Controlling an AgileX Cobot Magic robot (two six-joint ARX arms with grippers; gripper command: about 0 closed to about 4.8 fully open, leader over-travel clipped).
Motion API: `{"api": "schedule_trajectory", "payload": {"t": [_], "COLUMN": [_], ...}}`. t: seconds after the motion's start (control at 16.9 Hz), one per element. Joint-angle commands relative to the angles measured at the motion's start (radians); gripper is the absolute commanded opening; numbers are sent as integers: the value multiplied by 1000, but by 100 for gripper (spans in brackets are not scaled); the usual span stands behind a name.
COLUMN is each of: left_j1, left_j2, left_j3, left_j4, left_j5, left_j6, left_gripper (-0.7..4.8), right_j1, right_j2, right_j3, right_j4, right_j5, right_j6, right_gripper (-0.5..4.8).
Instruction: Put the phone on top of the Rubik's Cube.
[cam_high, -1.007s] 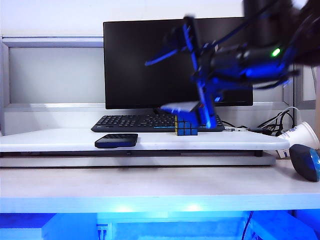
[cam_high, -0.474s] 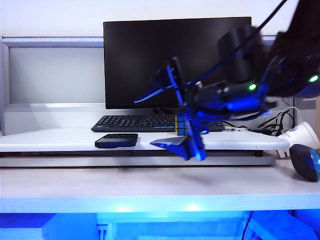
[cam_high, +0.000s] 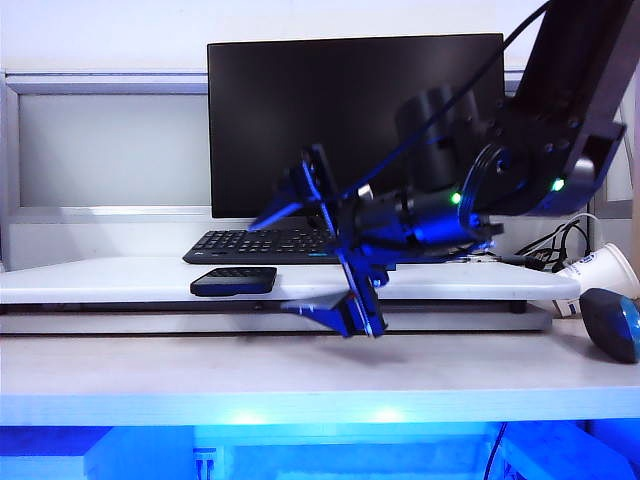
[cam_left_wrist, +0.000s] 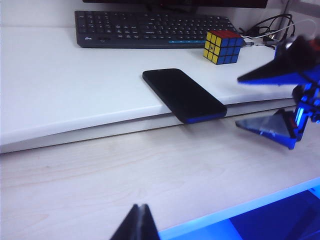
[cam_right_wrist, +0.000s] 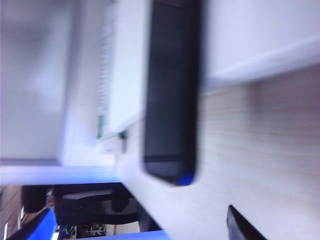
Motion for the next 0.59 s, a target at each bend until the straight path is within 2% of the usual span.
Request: {"api": "schedule_trajectory", "payload": {"t": [0.06,0.18,0.47,0.59], "left_j1": [2,2,2,2], "left_j2": [0,0,0,0], "left_j3": [0,0,0,0], "left_j4": [-8,-8,-8,-8], "left_j5": [8,8,8,8], "left_j6": [5,5,5,5], "left_gripper": [-4,-4,-4,-4], "right_j1": [1,1,6,6], "right_j2": [27,41,64,66], "right_j3": [42,69,123,128], "right_j4": [-4,-27,-60,-79], "right_j5": [23,29,46,53], "right_j6": [0,0,0,-2], "right_gripper": [439,421,416,342]}}
